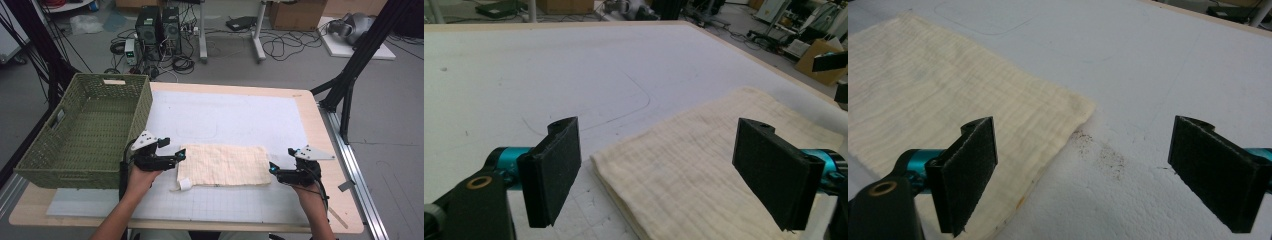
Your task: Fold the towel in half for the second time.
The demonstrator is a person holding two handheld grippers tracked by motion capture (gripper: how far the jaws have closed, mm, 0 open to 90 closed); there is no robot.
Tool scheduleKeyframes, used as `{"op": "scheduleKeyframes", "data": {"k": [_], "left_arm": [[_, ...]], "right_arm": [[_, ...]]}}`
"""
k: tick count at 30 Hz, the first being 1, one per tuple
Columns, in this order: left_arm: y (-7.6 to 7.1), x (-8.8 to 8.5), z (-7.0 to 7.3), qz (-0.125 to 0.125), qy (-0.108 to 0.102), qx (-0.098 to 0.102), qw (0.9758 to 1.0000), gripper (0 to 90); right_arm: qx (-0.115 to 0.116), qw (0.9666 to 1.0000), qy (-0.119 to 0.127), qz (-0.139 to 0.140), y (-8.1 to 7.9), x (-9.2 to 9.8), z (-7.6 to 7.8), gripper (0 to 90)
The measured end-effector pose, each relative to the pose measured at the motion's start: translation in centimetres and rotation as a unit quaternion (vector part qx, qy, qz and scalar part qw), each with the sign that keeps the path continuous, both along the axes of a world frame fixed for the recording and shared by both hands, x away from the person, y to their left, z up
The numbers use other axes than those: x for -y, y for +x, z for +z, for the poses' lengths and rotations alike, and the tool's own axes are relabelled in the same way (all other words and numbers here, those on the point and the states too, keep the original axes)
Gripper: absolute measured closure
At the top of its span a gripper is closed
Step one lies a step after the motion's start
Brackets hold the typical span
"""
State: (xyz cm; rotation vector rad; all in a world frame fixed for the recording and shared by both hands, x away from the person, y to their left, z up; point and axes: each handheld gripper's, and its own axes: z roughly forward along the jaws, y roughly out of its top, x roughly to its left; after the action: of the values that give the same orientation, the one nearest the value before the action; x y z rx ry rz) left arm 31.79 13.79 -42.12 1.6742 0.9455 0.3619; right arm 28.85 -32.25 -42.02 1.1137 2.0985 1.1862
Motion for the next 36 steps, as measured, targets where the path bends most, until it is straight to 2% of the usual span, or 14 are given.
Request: {"op": "scheduleKeyframes", "data": {"k": [3, 8, 11, 18, 21, 27, 30, 36], "left_arm": [[0.0, 0.0, 0.0, 0.006, -0.004, -0.003, 1.0, 21.2], [0.1, 0.0, -0.1, 0.006, 0.001, -0.007, 1.0, 21.4], [0.1, 0.1, -0.1, 0.007, -0.006, -0.009, 0.9999, 21.4], [0.5, 0.2, -0.4, 0.014, 0.007, -0.018, 0.9997, 21.4], [1.0, 0.3, -0.4, 0.018, 0.011, -0.029, 0.9994, 22.9], [2.2, 0.9, -0.2, 0.016, -0.013, -0.035, 0.9992, 24.0], [3.1, 1.6, -0.3, 0.01, 0.023, -0.021, 0.9995, 26.6], [5.2, 2.4, -0.6, 0.018, 0.048, -0.045, 0.9977, 27.1]], "right_arm": [[0.0, 1.0, 0.003, -0.002, 0.0, 0.0, 0.0, 11.7], [-0.003, 1.0, 0.0, -0.001, 0.0, 0.1, -0.1, 11.7], [-0.001, 1.0, -0.007, 0.005, 0.1, 0.0, -0.1, 11.7], [-0.005, 0.9999, -0.003, 0.012, 0.0, -0.3, -0.2, 11.7], [-0.007, 0.9999, 0.002, 0.013, 0.1, -0.3, -0.2, 11.7], [-0.011, 0.9998, 0.003, 0.016, 0.2, -0.5, -0.3, 11.7], [-0.012, 0.9998, 0.004, 0.017, 0.2, -0.6, -0.3, 11.7], [-0.015, 0.9997, 0.005, 0.019, 0.3, -0.5, -0.4, 11.7]]}}
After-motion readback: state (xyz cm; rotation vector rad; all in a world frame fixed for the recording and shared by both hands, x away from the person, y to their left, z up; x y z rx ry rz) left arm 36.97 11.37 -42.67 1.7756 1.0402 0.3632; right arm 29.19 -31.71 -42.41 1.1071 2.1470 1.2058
